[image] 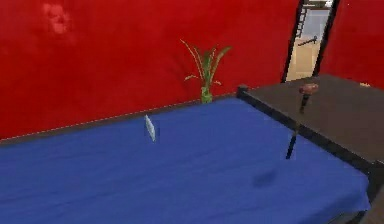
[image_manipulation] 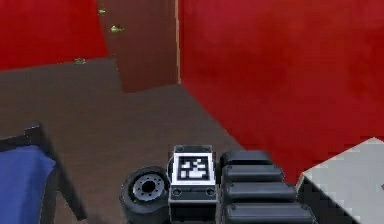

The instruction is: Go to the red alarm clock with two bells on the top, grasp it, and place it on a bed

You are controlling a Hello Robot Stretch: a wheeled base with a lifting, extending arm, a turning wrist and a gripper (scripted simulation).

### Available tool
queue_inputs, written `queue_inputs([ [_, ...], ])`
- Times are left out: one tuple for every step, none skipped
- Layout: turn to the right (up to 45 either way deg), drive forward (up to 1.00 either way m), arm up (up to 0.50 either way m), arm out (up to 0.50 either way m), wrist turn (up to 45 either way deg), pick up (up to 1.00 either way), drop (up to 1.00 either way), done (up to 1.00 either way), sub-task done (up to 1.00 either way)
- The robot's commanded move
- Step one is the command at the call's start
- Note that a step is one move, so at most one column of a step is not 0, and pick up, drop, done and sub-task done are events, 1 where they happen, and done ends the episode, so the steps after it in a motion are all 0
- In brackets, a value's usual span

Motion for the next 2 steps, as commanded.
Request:
queue_inputs([
  [-33.0, 0.0, 0.0, 0.0, 0.0, 0.0, 0.0, 0.0, 0.0],
  [12.0, 0.0, 0.0, 0.0, 0.0, 0.0, 0.0, 0.0, 0.0],
])
